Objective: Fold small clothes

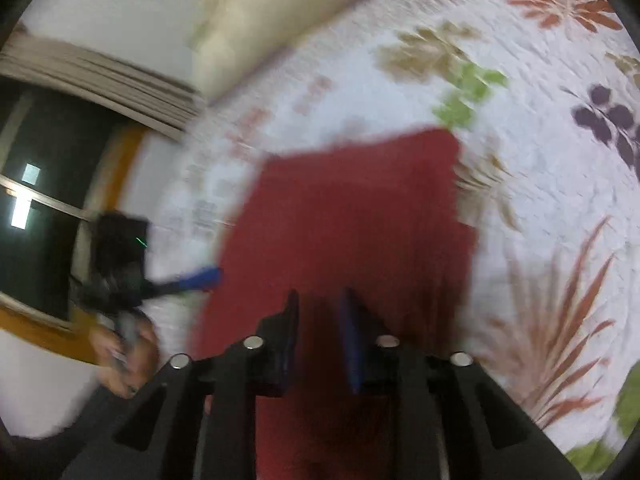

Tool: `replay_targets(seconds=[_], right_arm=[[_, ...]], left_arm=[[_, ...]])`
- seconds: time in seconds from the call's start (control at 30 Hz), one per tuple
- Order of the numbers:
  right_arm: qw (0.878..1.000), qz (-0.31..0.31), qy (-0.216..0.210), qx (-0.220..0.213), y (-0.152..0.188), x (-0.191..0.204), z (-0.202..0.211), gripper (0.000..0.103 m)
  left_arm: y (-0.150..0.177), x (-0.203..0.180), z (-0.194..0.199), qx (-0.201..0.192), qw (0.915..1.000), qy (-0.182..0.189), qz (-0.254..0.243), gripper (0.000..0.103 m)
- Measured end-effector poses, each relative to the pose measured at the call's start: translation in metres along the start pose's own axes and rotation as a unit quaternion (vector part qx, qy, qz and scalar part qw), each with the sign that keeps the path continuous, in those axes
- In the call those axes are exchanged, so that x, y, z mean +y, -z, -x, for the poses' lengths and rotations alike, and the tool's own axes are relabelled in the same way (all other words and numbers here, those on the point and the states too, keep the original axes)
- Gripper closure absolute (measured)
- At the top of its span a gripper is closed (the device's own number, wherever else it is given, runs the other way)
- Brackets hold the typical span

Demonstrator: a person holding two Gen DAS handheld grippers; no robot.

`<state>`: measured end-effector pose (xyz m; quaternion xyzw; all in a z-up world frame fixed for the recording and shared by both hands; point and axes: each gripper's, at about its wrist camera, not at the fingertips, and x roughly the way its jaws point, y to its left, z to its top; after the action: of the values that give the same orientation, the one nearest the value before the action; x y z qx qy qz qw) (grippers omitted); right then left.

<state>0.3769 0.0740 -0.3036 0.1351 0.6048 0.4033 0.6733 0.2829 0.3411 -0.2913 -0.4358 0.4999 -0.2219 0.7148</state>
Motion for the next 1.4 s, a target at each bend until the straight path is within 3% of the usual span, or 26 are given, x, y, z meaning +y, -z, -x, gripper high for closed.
replay_targets(seconds=[0.1, 0.17, 0.27, 0.33, 0.4, 0.43, 0.47, 0.57, 0.63, 0.67, 0.73, 0.8, 0.83, 0.9, 0.97, 1.03, 1.07, 1.13, 1.17, 1.2, 1.27, 1.3, 1.33, 1.4], right_arm=[[1.0, -0.021, -0.002, 0.001, 0.0, -0.017, 0.001, 0.102], [1.0, 0.0, -0.015, -0.014, 0.008, 0.001, 0.021, 0.087], [0.997, 0.047, -0.054, -0.018, 0.035, 0.036, 0.046, 0.086], [0.996, 0.054, -0.064, 0.011, 0.055, 0.041, 0.038, 0.086], [0.998, 0.057, -0.026, 0.03, 0.07, 0.034, 0.021, 0.094], [0.998, 0.047, -0.018, 0.035, 0.074, 0.022, 0.013, 0.103], [0.999, 0.031, -0.024, 0.032, 0.075, 0.014, 0.011, 0.103], [0.999, 0.028, -0.016, -0.001, 0.076, 0.027, 0.035, 0.094], [0.998, 0.05, -0.034, -0.021, 0.087, 0.052, 0.057, 0.089], [0.997, 0.058, -0.038, -0.022, 0.095, 0.061, 0.06, 0.089], [0.997, 0.068, -0.038, -0.006, 0.111, 0.071, 0.054, 0.088], [0.998, 0.063, 0.001, 0.013, 0.118, 0.06, 0.037, 0.089], [0.998, 0.054, 0.027, 0.023, 0.121, 0.048, 0.023, 0.099], [0.999, 0.039, 0.028, 0.024, 0.126, 0.038, 0.017, 0.103], [0.999, 0.036, 0.011, -0.001, 0.13, 0.048, 0.037, 0.093], [0.999, 0.042, 0.011, -0.03, 0.136, 0.066, 0.062, 0.052], [0.997, 0.05, 0.023, -0.046, 0.14, 0.075, 0.071, 0.042], [0.986, 0.097, 0.085, -0.102, 0.159, 0.116, 0.107, 0.021], [0.979, 0.113, 0.115, -0.121, 0.168, 0.132, 0.12, 0.014], [0.97, 0.13, 0.152, -0.142, 0.177, 0.15, 0.135, 0.004], [0.945, 0.152, 0.215, -0.192, 0.209, 0.187, 0.162, 0.004], [0.938, 0.151, 0.228, -0.212, 0.22, 0.2, 0.172, 0.004], [0.934, 0.146, 0.234, -0.228, 0.232, 0.212, 0.183, 0.004], [0.931, 0.126, 0.237, -0.247, 0.251, 0.227, 0.201, 0.004]], left_arm=[[-0.007, -0.008, -0.007, 0.01, 0.9998, -0.018, -0.008, 0.021], [0.001, -0.031, 0.011, -0.008, 0.9995, -0.01, -0.029, 0.018], [0.03, -0.06, 0.032, -0.02, 0.9972, 0.025, -0.068, 0.016], [0.055, -0.061, 0.027, -0.007, 0.997, 0.016, -0.075, 0.015], [0.075, -0.047, 0.003, 0.019, 0.9954, -0.034, -0.088, 0.016], [0.078, -0.042, -0.004, 0.018, 0.9951, -0.041, -0.088, 0.016], [0.079, -0.037, -0.007, 0.013, 0.9953, -0.043, -0.086, 0.016], [0.081, -0.047, 0.009, -0.009, 0.9983, -0.02, -0.055, 0.015], [0.094, -0.065, 0.029, -0.027, 0.9973, 0.013, -0.067, 0.013], [0.105, -0.072, 0.034, -0.027, 0.9965, 0.01, -0.079, 0.013], [0.124, -0.076, 0.023, -0.005, 0.9946, -0.025, -0.101, 0.013], [0.138, -0.065, 0.004, 0.019, 0.9894, -0.089, -0.113, 0.013], [0.144, -0.053, -0.006, 0.03, 0.9883, -0.103, -0.109, 0.014], [0.148, -0.047, -0.01, 0.031, 0.9888, -0.106, -0.1, 0.014], [0.155, -0.057, 0.006, 0.023, 0.9906, -0.091, -0.099, 0.014], [0.168, -0.068, 0.035, -0.006, 0.9917, -0.094, -0.087, 0.006], [0.178, -0.078, 0.054, -0.035, 0.9894, -0.111, -0.086, 0.003], [0.202, -0.108, 0.089, -0.095, 0.9743, -0.165, -0.121, 0.003], [0.217, -0.128, 0.104, -0.128, 0.9598, -0.203, -0.145, 0.003], [0.238, -0.153, 0.122, -0.167, 0.9375, -0.253, -0.172, 0.003], [0.268, -0.187, 0.144, -0.221, 0.9014, -0.326, -0.18, 0.003], [0.287, -0.205, 0.154, -0.245, 0.8763, -0.37, -0.188, 0.003], [0.299, -0.218, 0.159, -0.258, 0.8601, -0.394, -0.196, 0.003], [0.313, -0.235, 0.164, -0.266, 0.8473, -0.42, -0.187, 0.003]])
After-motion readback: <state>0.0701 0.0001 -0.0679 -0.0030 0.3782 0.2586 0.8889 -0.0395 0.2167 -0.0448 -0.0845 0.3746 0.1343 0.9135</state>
